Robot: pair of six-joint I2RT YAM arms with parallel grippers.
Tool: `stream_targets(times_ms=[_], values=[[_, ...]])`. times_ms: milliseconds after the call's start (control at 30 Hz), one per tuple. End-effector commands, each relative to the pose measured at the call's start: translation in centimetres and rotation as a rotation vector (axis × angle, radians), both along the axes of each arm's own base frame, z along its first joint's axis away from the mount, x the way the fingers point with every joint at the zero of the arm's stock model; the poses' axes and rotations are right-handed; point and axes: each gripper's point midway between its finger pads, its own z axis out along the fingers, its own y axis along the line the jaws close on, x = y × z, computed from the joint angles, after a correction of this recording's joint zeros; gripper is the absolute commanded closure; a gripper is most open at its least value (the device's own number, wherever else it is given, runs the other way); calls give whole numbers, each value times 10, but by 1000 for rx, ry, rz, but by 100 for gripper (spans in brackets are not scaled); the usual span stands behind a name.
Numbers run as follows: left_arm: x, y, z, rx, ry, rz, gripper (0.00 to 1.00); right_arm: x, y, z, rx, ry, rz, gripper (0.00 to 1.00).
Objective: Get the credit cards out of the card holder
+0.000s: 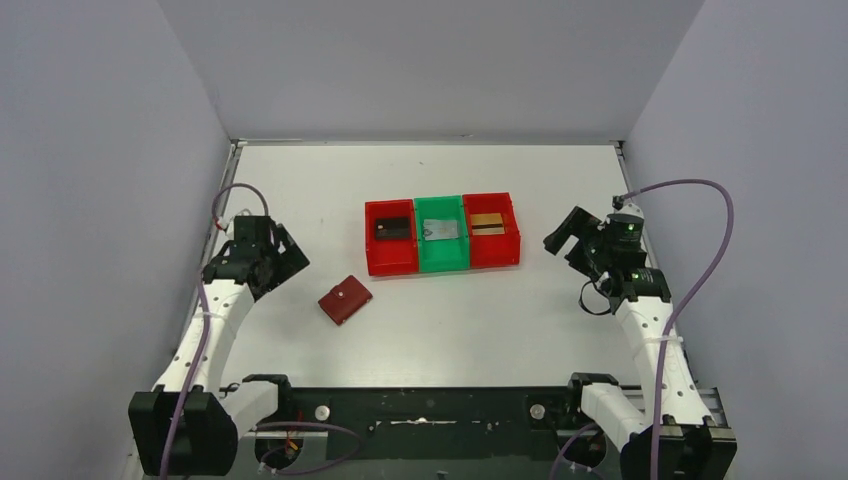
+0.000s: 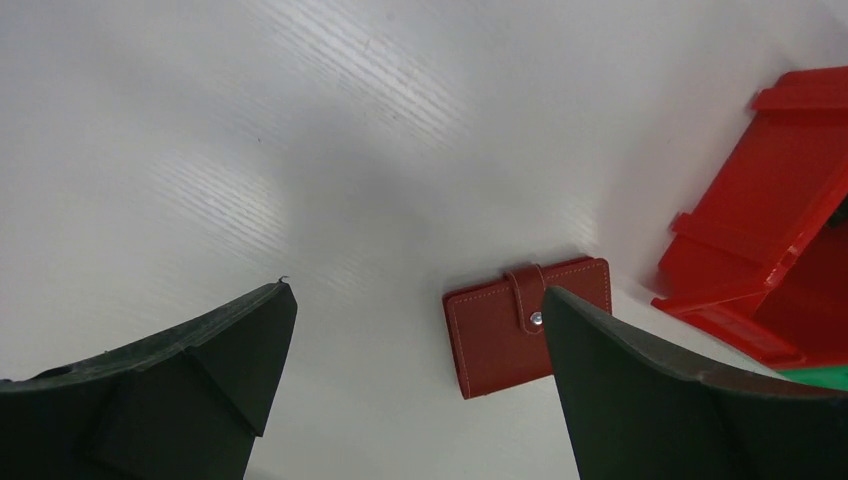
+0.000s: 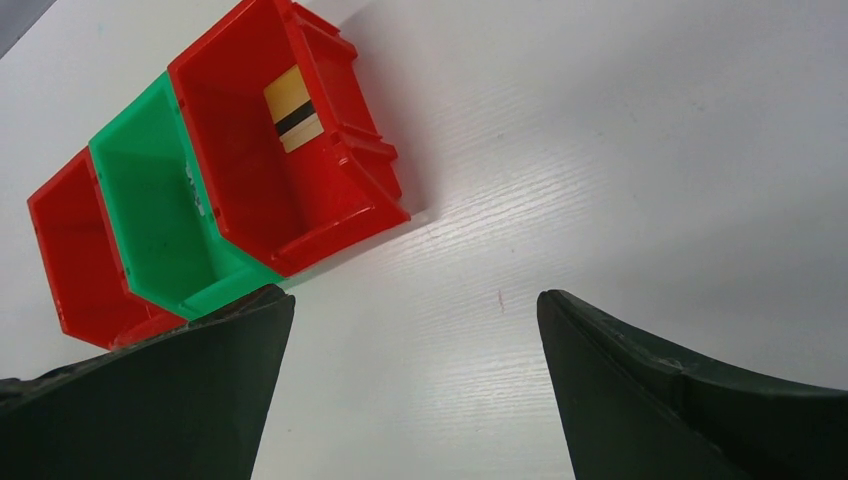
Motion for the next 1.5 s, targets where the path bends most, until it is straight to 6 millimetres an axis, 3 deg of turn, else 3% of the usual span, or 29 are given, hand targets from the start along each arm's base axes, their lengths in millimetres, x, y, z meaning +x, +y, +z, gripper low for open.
stream_targets(times_ms=[0, 133, 300, 467, 600, 800, 1100, 1300, 1467], values=[[19, -26, -18, -217, -50, -56, 3, 10, 14, 9, 74, -45, 50, 2], [27, -30, -36, -261, -52, -71, 6, 10, 18, 5, 91, -38, 67, 2], [44, -54, -48, -356, -33, -191, 12, 11, 21, 1, 104, -25, 79, 2], [49, -78, -69, -280, 100, -329, 18, 8, 25, -3, 118, -4, 88, 2], [38, -98, -89, -197, 145, -391, 20, 7, 24, -10, 116, 3, 82, 2], [23, -109, -108, -165, 187, -433, 32, 9, 25, -11, 114, 35, 86, 2], [-3, -124, -126, -60, 240, -502, 62, 9, 28, -15, 138, 31, 81, 2], [-23, -137, -128, 3, 241, -540, 70, 7, 26, -18, 128, 40, 75, 2], [-41, -161, -126, -17, 192, -616, 75, 6, 27, -19, 129, 48, 75, 2]])
